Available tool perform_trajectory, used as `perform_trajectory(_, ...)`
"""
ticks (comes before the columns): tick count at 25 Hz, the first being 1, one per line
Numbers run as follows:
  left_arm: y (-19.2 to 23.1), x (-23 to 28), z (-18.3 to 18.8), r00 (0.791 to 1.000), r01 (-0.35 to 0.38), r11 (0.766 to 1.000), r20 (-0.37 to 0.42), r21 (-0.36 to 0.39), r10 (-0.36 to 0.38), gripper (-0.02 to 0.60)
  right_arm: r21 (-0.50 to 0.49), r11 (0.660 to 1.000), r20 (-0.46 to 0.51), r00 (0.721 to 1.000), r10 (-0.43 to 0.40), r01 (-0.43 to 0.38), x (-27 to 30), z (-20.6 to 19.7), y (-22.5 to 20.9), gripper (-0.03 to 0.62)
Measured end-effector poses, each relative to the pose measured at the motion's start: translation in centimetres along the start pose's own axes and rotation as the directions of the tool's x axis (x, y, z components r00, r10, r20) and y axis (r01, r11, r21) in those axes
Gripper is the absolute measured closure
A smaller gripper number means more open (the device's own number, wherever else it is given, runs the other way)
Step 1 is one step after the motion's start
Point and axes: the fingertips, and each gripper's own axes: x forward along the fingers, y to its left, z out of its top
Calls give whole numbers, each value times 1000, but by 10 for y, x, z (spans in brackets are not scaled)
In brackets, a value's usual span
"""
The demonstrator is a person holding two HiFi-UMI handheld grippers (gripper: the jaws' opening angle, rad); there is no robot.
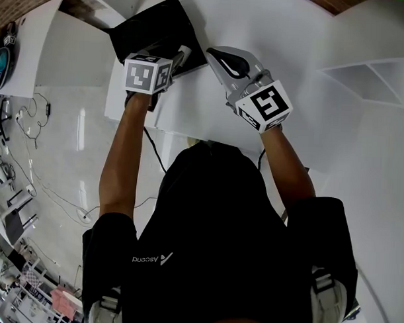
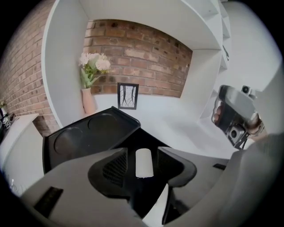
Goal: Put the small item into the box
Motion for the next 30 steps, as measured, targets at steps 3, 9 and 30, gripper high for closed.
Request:
perform_trajectory(3, -9, -21, 13, 996, 12, 1000, 87, 2, -12, 379, 1, 1000, 4, 1000, 2, -2, 1, 2, 5, 594)
perform_trajectory(9, -26, -64, 41, 951, 38, 999, 307, 26, -44, 381, -3, 1000, 21, 1000, 18, -18, 5, 8, 16, 594)
perform_trajectory(30, -78, -212, 62, 684, -58, 994, 728, 95, -29, 583, -55, 995, 179, 980, 90, -82, -9, 76, 85, 593)
